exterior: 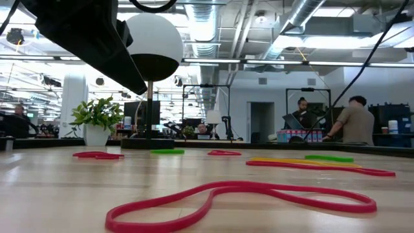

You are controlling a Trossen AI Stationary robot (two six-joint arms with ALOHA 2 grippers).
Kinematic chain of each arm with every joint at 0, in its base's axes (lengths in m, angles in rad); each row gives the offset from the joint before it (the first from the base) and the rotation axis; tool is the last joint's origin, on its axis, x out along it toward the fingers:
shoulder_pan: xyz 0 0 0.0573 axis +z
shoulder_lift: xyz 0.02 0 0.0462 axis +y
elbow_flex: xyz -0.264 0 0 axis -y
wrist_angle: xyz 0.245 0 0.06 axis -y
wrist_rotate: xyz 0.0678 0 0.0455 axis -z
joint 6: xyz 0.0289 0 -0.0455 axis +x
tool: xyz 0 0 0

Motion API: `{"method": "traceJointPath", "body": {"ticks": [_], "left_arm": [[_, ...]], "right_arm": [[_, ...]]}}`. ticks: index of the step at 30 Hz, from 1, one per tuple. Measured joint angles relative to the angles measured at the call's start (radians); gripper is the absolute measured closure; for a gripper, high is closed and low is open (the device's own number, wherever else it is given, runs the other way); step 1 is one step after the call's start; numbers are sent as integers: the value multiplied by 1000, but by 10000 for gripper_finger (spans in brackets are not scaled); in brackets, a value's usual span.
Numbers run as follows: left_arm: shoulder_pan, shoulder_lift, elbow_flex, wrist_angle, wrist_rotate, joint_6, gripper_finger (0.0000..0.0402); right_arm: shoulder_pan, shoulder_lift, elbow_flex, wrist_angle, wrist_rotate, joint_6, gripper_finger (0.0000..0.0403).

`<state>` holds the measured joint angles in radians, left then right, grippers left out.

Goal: Pick and place items into bin
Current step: Put the yellow rubber band into the black bin

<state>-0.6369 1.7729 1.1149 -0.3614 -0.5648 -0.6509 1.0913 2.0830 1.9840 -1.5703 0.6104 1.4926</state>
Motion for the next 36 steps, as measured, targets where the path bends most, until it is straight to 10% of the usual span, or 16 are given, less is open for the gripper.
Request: {"method": "traceJointPath", "body": {"ticks": [15, 25, 36], "left_arm": [[0, 0, 0, 1, 0, -13, 334], [0, 0, 0, 1, 0, -16, 334], [0, 0, 0, 1, 0, -16, 334]], "right_arm": [[194, 0, -22, -2, 11, 369, 403], [196, 0, -198, 0, -294, 633, 403], [161, 0, -250, 108, -298, 646, 378]]}}
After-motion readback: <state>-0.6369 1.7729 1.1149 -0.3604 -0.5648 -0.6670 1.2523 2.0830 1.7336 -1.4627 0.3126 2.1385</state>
